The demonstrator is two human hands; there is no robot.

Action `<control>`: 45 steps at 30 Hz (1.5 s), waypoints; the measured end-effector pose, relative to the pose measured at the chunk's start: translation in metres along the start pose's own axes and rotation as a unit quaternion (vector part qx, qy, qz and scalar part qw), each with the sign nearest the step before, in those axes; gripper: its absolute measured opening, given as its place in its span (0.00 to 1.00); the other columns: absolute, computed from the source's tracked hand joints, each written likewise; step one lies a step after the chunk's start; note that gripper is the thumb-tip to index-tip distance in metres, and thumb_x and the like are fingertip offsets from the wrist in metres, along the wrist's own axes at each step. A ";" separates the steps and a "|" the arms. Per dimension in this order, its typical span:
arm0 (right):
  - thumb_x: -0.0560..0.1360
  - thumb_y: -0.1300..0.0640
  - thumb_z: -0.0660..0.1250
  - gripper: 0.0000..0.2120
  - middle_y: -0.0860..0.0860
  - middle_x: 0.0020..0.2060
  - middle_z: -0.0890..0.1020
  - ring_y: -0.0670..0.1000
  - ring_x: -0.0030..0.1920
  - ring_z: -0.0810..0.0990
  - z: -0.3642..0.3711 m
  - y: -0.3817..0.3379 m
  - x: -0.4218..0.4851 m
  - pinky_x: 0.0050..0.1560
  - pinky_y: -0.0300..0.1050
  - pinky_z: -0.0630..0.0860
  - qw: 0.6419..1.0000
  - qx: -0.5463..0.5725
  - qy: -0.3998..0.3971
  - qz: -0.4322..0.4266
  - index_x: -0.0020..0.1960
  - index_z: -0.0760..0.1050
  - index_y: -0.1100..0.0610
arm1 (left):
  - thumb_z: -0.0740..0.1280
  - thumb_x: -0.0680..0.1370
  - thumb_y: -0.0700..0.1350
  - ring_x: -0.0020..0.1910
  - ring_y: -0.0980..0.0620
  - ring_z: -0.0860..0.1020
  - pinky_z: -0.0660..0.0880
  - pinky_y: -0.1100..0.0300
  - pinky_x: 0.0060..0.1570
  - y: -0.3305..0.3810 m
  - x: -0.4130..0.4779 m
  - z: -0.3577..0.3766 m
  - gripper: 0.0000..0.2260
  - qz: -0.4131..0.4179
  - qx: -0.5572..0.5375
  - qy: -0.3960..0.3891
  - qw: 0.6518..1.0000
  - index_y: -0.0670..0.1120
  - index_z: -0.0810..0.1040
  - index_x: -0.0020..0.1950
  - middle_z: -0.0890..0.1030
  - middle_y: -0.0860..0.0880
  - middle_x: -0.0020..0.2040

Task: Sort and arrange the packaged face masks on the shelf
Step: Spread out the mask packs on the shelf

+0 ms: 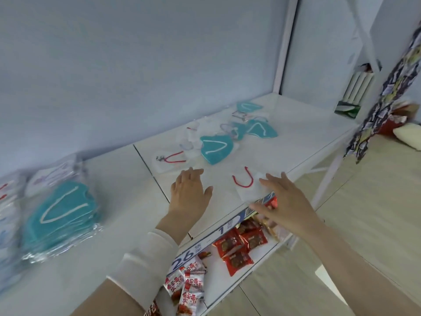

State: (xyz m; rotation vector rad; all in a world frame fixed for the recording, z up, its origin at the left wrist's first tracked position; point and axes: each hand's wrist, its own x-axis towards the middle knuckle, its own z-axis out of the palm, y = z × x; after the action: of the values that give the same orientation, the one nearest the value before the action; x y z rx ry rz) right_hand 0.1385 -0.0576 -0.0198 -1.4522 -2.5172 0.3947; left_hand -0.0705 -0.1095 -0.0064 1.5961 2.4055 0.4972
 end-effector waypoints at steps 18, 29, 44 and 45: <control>0.68 0.26 0.53 0.25 0.28 0.50 0.77 0.36 0.54 0.74 -0.030 0.063 0.136 0.56 0.36 0.73 0.952 0.102 -0.133 -0.257 0.50 0.80 0.38 | 0.74 0.71 0.48 0.69 0.39 0.63 0.60 0.49 0.67 -0.062 0.124 -0.017 0.40 -0.276 -0.108 0.116 0.948 0.43 0.54 0.75 0.64 0.38 0.70; 0.78 0.54 0.62 0.09 0.56 0.41 0.82 0.56 0.43 0.80 -0.045 0.069 0.231 0.47 0.53 0.78 0.870 0.488 -0.071 -0.006 0.40 0.76 0.52 | 0.65 0.78 0.43 0.43 0.45 0.78 0.74 0.53 0.47 -0.004 0.051 -0.037 0.03 -0.234 -0.478 0.326 0.781 0.46 0.78 0.46 0.81 0.44 0.44; 0.77 0.63 0.60 0.07 0.49 0.39 0.84 0.45 0.38 0.83 -0.048 0.099 0.248 0.34 0.36 0.78 0.578 0.765 -0.218 0.184 0.52 0.75 0.55 | 0.63 0.74 0.37 0.45 0.52 0.83 0.80 0.58 0.40 0.154 0.131 0.056 0.12 -0.145 -0.722 0.320 0.596 0.42 0.76 0.57 0.85 0.47 0.46; 0.77 0.63 0.61 0.07 0.50 0.41 0.83 0.46 0.40 0.82 -0.045 0.098 0.246 0.36 0.37 0.78 0.562 0.776 -0.204 0.200 0.52 0.75 0.54 | 0.64 0.72 0.39 0.45 0.52 0.83 0.80 0.58 0.41 0.161 0.137 0.060 0.13 -0.134 -0.738 0.313 0.582 0.42 0.77 0.57 0.85 0.47 0.47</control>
State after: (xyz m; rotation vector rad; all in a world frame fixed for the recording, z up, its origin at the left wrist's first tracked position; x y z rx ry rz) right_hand 0.1104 0.2090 0.0015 -0.9298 -0.8169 2.3513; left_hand 0.0344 0.0832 0.0028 0.2078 1.2563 2.3574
